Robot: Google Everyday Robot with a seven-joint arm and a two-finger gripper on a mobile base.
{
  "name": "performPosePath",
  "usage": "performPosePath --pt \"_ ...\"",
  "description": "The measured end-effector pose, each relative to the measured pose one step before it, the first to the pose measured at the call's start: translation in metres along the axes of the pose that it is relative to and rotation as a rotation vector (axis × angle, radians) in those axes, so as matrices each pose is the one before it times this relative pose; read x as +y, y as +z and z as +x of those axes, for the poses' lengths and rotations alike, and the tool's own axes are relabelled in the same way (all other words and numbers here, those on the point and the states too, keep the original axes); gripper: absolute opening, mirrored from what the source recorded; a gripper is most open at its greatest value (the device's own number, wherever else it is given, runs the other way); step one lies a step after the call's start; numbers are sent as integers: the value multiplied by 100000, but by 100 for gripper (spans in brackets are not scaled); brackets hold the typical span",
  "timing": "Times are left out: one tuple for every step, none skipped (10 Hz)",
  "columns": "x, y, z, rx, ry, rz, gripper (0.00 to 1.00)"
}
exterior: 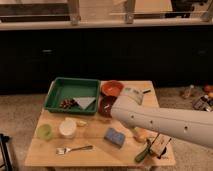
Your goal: Place sponge in paper cup
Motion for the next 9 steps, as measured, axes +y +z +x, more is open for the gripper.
performPosePath --pt "-225 70 -137 457 -2007 307 80" --pt "-144 -32 -110 303 -990 262 80" --pt "-532 -130 -508 504 -2235 783 80" --pt "-278 -20 -259 78 -1020 517 80" --pt "-26 136 -211 89 -746 81 80" --pt "-407 60 -866 -261 -1829 432 79" --pt "-673 -31 -892 -307 -1890 1092 73" --pt "-95 -130 -222 246 -1070 209 67" --pt "168 -159 62 336 -1488 101 62"
